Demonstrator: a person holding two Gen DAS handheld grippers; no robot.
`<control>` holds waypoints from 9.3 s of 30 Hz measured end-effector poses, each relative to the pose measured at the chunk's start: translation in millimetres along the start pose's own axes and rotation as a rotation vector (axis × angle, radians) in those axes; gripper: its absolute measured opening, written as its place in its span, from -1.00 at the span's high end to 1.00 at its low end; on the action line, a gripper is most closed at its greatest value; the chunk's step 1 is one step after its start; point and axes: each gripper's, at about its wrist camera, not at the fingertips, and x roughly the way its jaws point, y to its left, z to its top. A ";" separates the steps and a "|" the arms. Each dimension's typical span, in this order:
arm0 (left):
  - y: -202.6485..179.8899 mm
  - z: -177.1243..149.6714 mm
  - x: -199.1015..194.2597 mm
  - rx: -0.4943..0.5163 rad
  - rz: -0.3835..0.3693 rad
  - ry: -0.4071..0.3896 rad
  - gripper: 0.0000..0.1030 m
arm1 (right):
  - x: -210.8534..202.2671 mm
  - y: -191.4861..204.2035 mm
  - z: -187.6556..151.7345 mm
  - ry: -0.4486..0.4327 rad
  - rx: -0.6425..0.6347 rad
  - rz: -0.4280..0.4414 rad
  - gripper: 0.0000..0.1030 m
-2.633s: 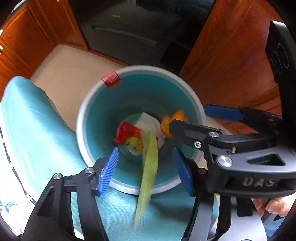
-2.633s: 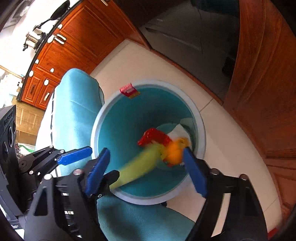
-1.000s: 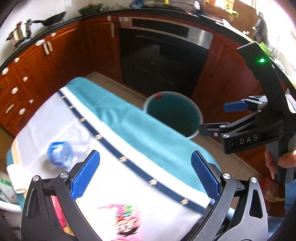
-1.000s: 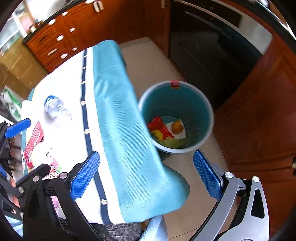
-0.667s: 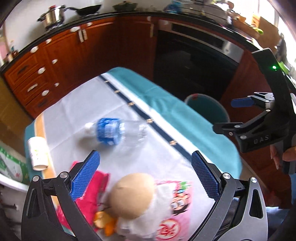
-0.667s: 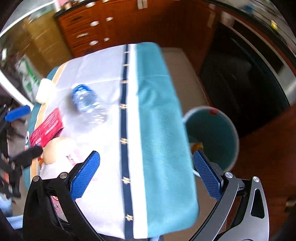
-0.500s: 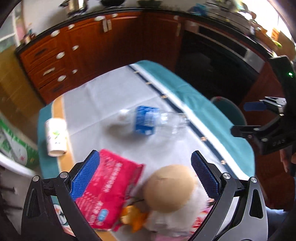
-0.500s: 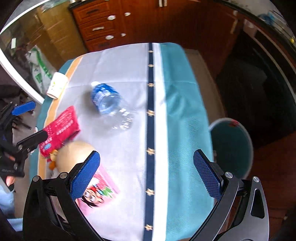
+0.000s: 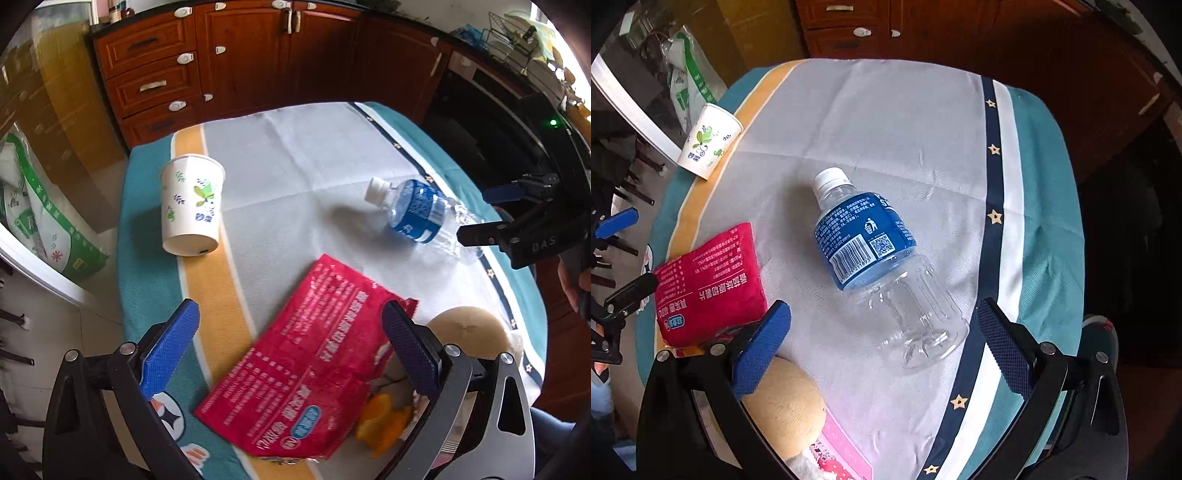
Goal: Collect trash
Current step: 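Move both tools back over the table toward the cup and bottle, then grasp the paper cup with the left tool while the right tool grasps the water bottle, then carry cup and bottle over the teal bin and open both tools, then move both tools back over the table toward the wrapper and tissue, then grasp the white tissue with the right tool while the left tool grasps the red wrapper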
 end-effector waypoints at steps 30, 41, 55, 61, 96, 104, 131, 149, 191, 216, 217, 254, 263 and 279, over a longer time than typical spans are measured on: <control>100.8 70.5 90.3 -0.197 0.035 0.046 -0.81 | 64.0 17.6 20.6 0.065 0.076 0.050 -0.12; 81.3 64.4 82.9 -0.139 0.071 0.014 -0.06 | 46.3 -9.8 -12.4 0.013 0.111 0.085 -0.09; -10.1 62.6 19.6 -0.005 0.006 -0.051 -0.07 | -30.6 -61.9 -59.2 -0.120 0.204 0.140 -0.09; -71.4 65.3 -6.3 0.061 -0.050 -0.072 -0.08 | -68.8 -89.2 -93.5 -0.189 0.262 0.147 -0.09; -468.6 49.8 135.2 0.541 -0.255 0.274 -0.10 | -8.6 -343.8 -271.9 -0.122 0.794 0.103 -0.09; -480.7 49.4 160.9 0.552 -0.253 0.316 -0.11 | 24.8 -349.2 -253.0 -0.075 0.795 0.134 -0.10; -472.9 45.5 160.6 0.593 -0.233 0.315 -0.68 | 9.7 -340.2 -269.4 -0.061 0.867 0.201 -0.77; -427.6 41.5 38.5 0.535 -0.306 0.126 -0.86 | -96.8 -274.2 -266.2 -0.182 0.764 0.117 -0.89; -25.1 -80.3 -14.5 -0.023 -0.055 0.074 -0.92 | -43.3 60.8 -131.1 0.008 0.090 0.193 -0.89; -21.6 -80.2 10.8 -0.021 -0.053 0.111 -0.92 | -29.3 45.1 -59.6 -0.098 0.049 0.090 0.68; -22.0 -78.7 11.4 -0.019 -0.048 0.110 -0.92 | -28.0 42.6 -56.1 -0.101 0.055 0.090 0.69; -23.5 -70.0 37.5 0.116 -0.018 0.107 0.77 | 8.7 20.5 -65.3 -0.052 0.170 0.221 0.65; -30.2 -60.0 1.5 0.073 0.070 0.030 0.92 | -9.3 8.2 -73.7 -0.102 0.184 0.237 0.67; -45.0 -31.1 -92.2 0.061 0.163 -0.156 0.91 | -72.4 -20.3 -100.1 -0.271 0.221 0.272 0.69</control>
